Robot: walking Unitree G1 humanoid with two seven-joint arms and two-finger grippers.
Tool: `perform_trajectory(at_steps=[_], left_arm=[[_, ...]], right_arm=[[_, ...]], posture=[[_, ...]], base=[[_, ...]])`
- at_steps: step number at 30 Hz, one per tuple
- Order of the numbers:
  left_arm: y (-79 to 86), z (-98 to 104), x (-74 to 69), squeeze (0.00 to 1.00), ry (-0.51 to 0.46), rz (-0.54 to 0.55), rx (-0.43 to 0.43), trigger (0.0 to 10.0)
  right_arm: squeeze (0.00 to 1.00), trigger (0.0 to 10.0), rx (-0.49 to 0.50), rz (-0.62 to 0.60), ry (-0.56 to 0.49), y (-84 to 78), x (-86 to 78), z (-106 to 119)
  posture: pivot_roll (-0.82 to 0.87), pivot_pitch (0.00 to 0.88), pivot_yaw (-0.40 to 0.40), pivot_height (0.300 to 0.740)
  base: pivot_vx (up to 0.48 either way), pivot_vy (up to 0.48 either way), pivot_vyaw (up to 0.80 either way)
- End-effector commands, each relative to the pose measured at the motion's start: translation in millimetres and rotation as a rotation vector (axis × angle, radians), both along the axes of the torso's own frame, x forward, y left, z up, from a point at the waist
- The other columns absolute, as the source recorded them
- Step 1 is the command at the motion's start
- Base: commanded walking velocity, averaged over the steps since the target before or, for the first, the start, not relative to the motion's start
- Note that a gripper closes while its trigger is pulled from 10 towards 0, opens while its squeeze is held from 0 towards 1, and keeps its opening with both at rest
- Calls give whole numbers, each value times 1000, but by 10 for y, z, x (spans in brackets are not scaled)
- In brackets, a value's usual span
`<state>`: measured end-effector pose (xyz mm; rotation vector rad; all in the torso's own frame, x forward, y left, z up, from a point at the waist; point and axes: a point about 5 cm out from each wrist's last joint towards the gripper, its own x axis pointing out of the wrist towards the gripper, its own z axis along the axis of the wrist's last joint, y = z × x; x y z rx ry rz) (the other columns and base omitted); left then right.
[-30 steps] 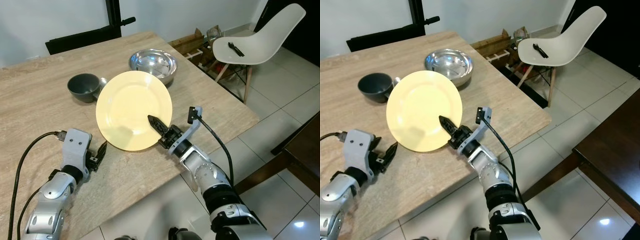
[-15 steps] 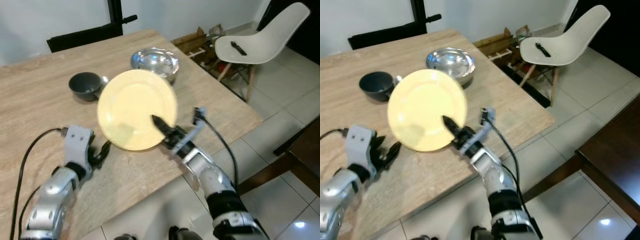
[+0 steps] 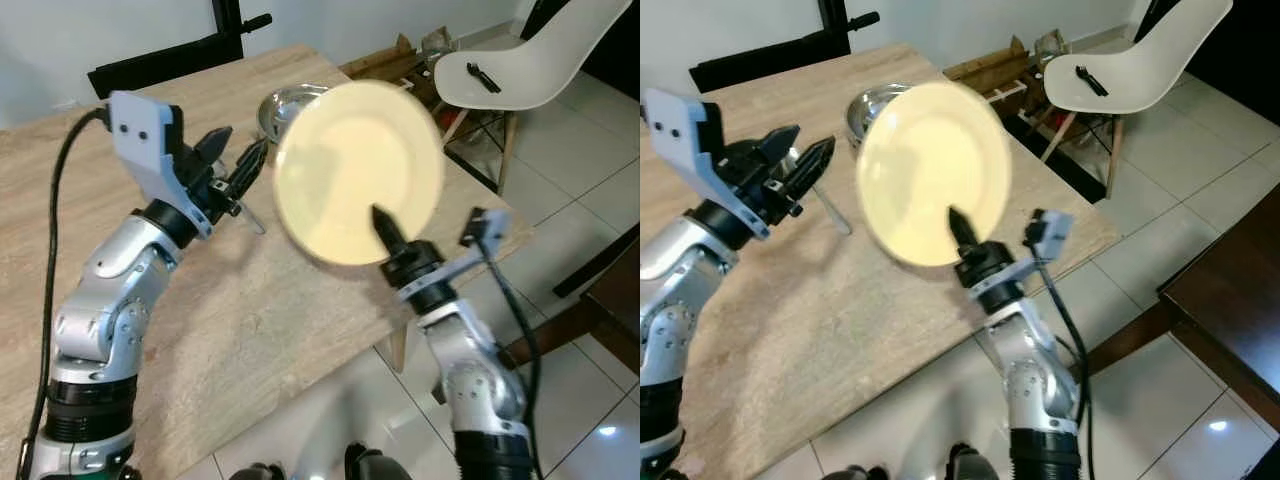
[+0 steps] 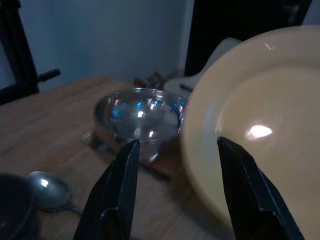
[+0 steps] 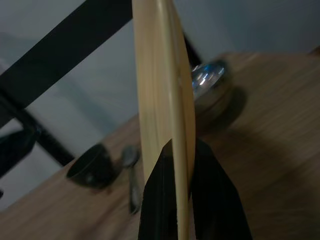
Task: Setting the table
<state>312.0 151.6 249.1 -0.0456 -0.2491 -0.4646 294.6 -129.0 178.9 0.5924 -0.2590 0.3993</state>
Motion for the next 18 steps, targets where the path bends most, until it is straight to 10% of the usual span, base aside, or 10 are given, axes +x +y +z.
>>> perform_trajectory(at_steps=[1,18], left_arm=[[35,-161,67,0,74,82,48,10000],[-6,-460,124,0,139,234,137,10000]], right_arm=[[0,10000,-96,-135,-46,-176,-92,142],[0,10000,-31,-304,-193,-462,-164,766]], posture=[[-103,42,110,740],[-114,24,104,740]], base=[[0,0,0],[0,0,0]])
